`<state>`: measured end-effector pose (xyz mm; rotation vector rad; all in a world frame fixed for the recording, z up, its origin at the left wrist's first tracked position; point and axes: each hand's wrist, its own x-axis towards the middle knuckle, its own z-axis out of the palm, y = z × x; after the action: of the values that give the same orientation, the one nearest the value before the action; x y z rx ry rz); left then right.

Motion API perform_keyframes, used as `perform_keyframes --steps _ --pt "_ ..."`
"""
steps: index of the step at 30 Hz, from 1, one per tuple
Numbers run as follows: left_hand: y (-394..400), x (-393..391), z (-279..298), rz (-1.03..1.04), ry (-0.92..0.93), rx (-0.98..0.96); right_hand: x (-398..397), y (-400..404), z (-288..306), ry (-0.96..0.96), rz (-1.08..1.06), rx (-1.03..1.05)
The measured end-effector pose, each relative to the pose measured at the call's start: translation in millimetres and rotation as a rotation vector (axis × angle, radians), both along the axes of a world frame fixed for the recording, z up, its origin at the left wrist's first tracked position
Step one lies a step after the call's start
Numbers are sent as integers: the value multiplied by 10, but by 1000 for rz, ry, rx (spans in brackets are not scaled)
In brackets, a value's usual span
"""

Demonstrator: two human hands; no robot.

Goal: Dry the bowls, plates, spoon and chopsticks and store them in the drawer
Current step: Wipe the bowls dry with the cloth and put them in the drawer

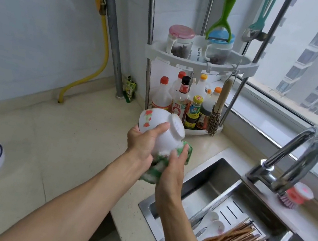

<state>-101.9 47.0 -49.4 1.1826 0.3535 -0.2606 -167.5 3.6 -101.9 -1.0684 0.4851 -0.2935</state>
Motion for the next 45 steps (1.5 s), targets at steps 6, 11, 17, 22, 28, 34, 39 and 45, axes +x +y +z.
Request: perform_keyframes --steps 6,11,17,22,28,34,39,45 --pt "574 -23 -104 -569 -204 296 192 -577 243 125 153 29" --pt "696 9 -189 -734 -375 506 293 -312 402 -85 472 -801" --pt "1232 -11 -148 -893 -400 490 200 -168 306 22 504 -640" --pt "1830 -207 -60 -905 -400 398 -26 -33 348 70 799 -355" --pt "2467 -812 -119 -562 -330 429 -246 473 479 -146 819 -323" --pt "2720 -1528 -221 -255 202 -11 -684 1183 575 -324 856 -892" --pt "2947 -1935 -228 192 223 16 -1053 1647 433 -637 934 -1299" --pt "3617 -2388 -82 161 -21 442 -1143 2059 278 -683 1391 -1892"
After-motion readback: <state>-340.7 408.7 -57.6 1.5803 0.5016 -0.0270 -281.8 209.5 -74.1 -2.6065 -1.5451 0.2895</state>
